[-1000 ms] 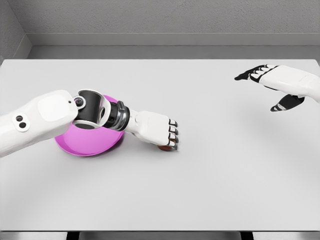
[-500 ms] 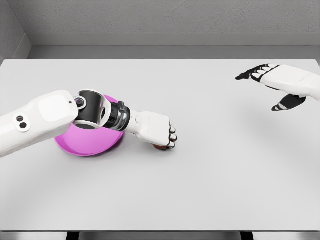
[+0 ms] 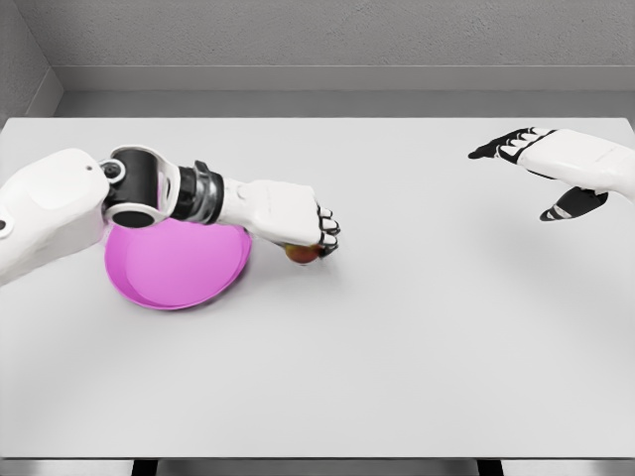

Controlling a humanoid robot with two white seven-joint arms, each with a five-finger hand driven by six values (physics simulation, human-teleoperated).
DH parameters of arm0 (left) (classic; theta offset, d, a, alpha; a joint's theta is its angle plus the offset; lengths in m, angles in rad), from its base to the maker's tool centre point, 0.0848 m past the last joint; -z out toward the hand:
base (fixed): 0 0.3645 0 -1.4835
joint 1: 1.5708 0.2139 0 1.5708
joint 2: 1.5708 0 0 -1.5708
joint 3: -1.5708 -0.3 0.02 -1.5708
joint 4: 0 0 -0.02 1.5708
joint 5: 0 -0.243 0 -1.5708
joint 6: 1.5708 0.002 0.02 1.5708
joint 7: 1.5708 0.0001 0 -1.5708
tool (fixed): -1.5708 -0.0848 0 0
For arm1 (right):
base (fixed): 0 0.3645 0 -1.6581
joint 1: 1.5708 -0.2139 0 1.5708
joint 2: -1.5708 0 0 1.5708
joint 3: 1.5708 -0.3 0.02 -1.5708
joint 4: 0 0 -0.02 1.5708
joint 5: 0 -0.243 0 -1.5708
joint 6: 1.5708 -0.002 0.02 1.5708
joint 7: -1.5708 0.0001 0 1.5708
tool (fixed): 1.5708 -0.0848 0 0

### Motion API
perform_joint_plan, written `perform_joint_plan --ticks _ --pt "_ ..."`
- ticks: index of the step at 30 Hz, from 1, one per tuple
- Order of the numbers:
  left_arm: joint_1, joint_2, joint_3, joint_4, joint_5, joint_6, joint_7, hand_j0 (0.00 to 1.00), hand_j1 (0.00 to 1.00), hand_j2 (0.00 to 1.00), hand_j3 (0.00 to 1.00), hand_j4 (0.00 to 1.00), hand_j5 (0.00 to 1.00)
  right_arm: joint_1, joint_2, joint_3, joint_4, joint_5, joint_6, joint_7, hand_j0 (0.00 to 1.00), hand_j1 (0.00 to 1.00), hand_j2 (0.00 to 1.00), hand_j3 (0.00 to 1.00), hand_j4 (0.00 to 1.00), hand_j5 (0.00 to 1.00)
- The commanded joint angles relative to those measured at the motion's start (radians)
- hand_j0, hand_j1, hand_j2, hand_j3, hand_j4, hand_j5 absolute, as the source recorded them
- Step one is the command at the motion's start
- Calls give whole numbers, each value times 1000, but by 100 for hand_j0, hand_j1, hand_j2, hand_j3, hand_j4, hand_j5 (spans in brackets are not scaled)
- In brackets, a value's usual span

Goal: Put the apple on the plate with both arms

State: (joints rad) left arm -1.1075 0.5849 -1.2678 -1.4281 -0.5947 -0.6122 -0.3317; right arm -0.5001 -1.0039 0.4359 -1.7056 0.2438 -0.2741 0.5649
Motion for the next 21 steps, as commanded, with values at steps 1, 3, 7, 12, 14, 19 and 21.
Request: perform_joint_plan --ticks 1,3,7,12,14,19,21 --pt "0 50 47 5 33 1 2 15 15 15 15 15 15 0 -2 0 0 -3 1 0 100 100 100 100 100 100" --pt "-2 96 65 3 33 1 -3 15 15 15 15 15 15 0 -1 0 1 -3 1 0 100 100 100 100 100 100" --pt "-8 182 65 0 23 1 -9 15 15 15 15 15 15 0 4 0 1 -3 1 0 100 100 100 100 100 100" --pt "23 208 64 24 -16 1 -9 15 15 15 15 15 15 -2 1 0 4 -3 1 0 100 100 100 100 100 100" --pt "38 208 64 55 -37 1 -10 15 15 15 15 15 15 -2 2 0 9 -3 1 0 100 100 100 100 100 100" --pt "44 204 64 87 -60 1 -10 16 16 16 16 16 16 0 2 0 8 -3 1 0 100 100 100 100 100 100" --pt "46 208 64 86 -60 1 -10 18 18 18 18 18 18 0 2 0 8 -3 1 0 100 100 100 100 100 100"
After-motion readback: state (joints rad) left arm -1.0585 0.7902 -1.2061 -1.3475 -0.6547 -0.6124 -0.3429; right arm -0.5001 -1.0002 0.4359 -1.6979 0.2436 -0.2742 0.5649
